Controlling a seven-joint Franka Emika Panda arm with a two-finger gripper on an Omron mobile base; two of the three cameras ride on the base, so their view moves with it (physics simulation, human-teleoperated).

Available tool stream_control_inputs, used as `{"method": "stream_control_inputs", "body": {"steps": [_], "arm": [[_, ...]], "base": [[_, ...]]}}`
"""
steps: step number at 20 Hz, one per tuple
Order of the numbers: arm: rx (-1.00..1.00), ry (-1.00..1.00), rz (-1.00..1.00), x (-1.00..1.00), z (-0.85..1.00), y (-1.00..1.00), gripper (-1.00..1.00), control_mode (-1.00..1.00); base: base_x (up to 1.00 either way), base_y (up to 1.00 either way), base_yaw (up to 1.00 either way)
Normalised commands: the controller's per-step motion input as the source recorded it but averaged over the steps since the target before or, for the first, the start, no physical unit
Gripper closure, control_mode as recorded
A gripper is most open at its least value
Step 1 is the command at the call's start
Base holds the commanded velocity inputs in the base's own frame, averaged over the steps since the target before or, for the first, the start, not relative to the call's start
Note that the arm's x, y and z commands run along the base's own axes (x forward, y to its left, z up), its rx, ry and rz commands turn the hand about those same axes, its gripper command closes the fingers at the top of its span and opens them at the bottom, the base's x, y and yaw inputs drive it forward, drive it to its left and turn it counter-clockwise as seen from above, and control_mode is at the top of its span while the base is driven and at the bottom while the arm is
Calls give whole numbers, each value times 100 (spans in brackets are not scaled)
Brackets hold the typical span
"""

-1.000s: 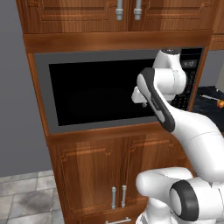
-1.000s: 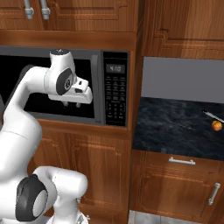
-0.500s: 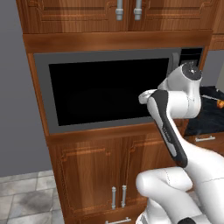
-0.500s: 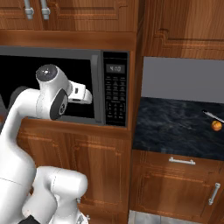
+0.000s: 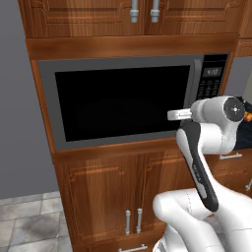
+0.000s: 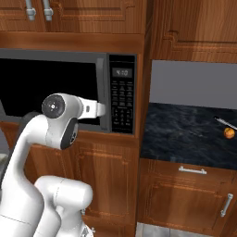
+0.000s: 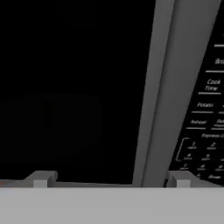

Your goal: Open the microwave door.

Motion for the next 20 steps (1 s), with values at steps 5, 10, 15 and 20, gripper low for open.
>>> {"method": "stream_control_inputs", "body": {"steps": [5, 10, 15, 20], "arm": [[0, -1, 0, 0, 52, -29, -100, -100], [0, 0, 0, 2, 25, -30, -100, -100], [0, 0, 0, 18, 8, -29, -100, -100], [0, 0, 0, 47, -1, 0, -100, -100]], "base": [[0, 0, 0], [0, 0, 0], [0, 0, 0], [0, 0, 0]]}}
